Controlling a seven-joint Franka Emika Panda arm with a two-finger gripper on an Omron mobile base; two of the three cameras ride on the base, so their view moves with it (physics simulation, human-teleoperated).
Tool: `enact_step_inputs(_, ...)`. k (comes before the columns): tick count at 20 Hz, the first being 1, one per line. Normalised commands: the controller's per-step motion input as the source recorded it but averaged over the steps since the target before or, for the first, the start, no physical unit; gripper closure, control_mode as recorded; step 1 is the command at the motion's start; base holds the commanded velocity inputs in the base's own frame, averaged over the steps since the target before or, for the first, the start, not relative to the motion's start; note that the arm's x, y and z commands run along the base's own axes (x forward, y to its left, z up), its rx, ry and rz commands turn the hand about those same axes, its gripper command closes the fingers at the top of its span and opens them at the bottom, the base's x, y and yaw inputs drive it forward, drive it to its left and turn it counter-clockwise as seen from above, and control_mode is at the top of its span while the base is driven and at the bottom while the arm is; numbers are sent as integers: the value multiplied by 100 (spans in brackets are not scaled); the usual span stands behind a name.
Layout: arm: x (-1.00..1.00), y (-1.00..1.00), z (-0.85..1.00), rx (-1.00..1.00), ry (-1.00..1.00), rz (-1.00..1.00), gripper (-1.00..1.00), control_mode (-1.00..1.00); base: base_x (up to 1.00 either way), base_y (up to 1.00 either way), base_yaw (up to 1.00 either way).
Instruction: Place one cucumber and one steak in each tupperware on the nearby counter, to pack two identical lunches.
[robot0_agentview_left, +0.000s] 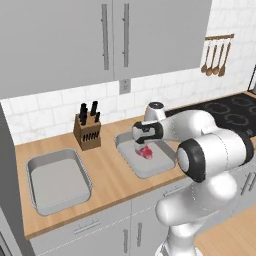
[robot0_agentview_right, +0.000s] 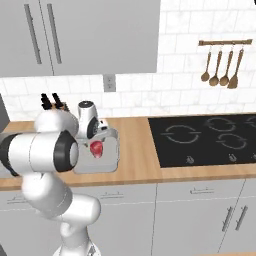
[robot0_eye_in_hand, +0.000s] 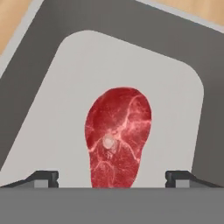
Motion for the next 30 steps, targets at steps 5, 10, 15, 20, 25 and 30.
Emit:
enact_step_inputs(5, -100, -19, 38, 9, -1, -3, -100, -100, 0, 0, 0)
enact_step_inputs(10, -100, -6, 80, 1, 0, -2, -100, -100, 0, 0, 0)
enact_step_inputs(15, -100, 0, 70, 0, 0, -2, -100, -100, 0, 0, 0)
enact_step_inputs(20, -60, 0, 6, -1, 0, 6, -100, 100, -40, 0, 12)
enact_step_inputs(25, 0, 0, 0, 0, 0, 0, -100, 100, -100, 0, 54)
enact_step_inputs(30, 0, 0, 0, 0, 0, 0, -100, 100, -84, 12, 76)
